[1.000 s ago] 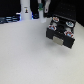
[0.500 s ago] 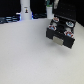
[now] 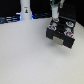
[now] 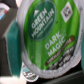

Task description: Open the kcup holder, insert the kcup into the holder, and close the kcup holder

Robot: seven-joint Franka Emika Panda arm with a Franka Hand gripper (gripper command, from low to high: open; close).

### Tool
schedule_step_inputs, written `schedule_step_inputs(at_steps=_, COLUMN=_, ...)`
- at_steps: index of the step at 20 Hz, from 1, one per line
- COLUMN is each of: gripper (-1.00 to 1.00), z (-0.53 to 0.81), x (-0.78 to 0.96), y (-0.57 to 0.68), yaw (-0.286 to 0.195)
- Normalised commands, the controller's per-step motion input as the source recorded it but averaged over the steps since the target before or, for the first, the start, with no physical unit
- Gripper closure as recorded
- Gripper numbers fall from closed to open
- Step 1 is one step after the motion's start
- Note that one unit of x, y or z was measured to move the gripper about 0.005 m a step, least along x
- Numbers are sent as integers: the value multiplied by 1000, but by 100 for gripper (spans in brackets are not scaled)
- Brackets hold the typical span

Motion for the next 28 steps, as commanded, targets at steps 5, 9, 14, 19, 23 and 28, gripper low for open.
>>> schedule_step_inputs(at_steps=5, gripper=100, z=-14, x=213, y=551, yaw=28)
schedule_step_inputs(at_steps=9, gripper=100, z=-90, x=160, y=365, yaw=22)
schedule_step_inputs(at_steps=14, gripper=100, z=-181, x=63, y=163, yaw=18)
schedule_step_inputs(at_steps=19, gripper=100, z=52, x=75, y=88, yaw=5)
schedule_step_inputs(at_steps=23, gripper=100, z=-191, x=-18, y=39, yaw=3)
schedule_step_inputs(at_steps=28, gripper=100, z=-79, x=16, y=195, yaw=30)
